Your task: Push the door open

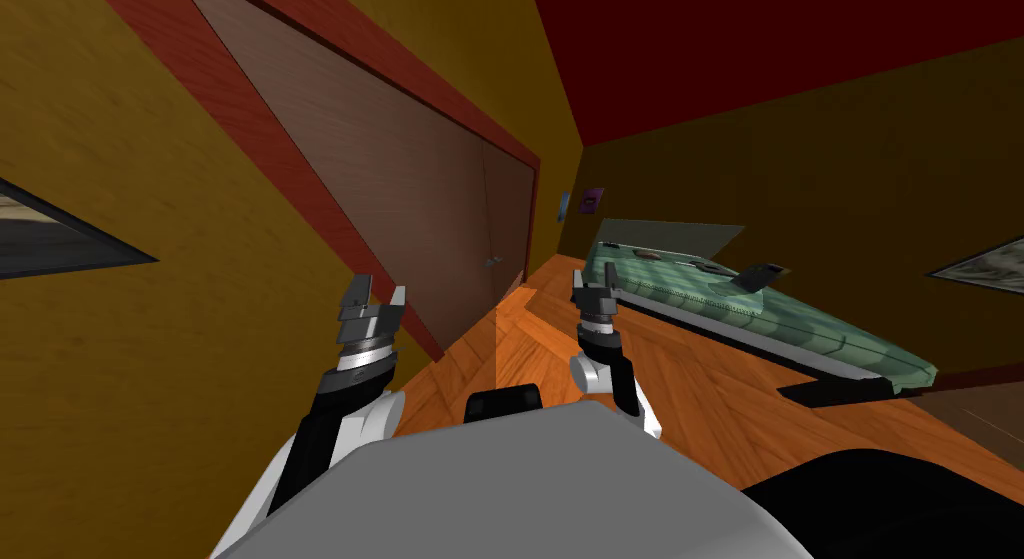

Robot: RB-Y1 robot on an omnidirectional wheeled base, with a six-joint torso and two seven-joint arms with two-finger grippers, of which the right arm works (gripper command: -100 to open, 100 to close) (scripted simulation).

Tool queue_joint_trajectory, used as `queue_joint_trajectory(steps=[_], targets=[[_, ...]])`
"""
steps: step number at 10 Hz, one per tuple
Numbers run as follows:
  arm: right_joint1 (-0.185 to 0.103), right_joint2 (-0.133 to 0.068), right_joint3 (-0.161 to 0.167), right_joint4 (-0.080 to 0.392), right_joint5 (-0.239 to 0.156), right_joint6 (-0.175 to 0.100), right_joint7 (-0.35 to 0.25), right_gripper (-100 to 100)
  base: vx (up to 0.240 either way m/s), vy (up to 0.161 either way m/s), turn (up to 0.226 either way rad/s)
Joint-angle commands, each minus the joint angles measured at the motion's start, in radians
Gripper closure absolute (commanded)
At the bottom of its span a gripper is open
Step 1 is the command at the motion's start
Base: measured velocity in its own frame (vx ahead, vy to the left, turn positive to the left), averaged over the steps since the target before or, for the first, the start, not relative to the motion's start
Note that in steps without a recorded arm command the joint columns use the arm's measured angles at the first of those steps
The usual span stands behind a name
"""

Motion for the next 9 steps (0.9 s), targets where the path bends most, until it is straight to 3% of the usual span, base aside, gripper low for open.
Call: queue_joint_trajectory(steps=[1, 2, 5, 9], targets=[[-0.012, -0.008, 0.000, 0.035, 0.001, -0.005, 0.000, -100, 0.081, -0.027, 0.105], [-0.012, -0.008, 0.000, 0.035, 0.001, -0.005, 0.000, -100, 0.096, -0.039, 0.073], [-0.031, -0.018, 0.001, 0.094, 0.003, -0.013, -0.001, -100, 0.111, -0.037, 0.089], [-0.064, -0.032, 0.001, 0.192, 0.005, -0.026, -0.002, -100, 0.126, -0.043, 0.101]])
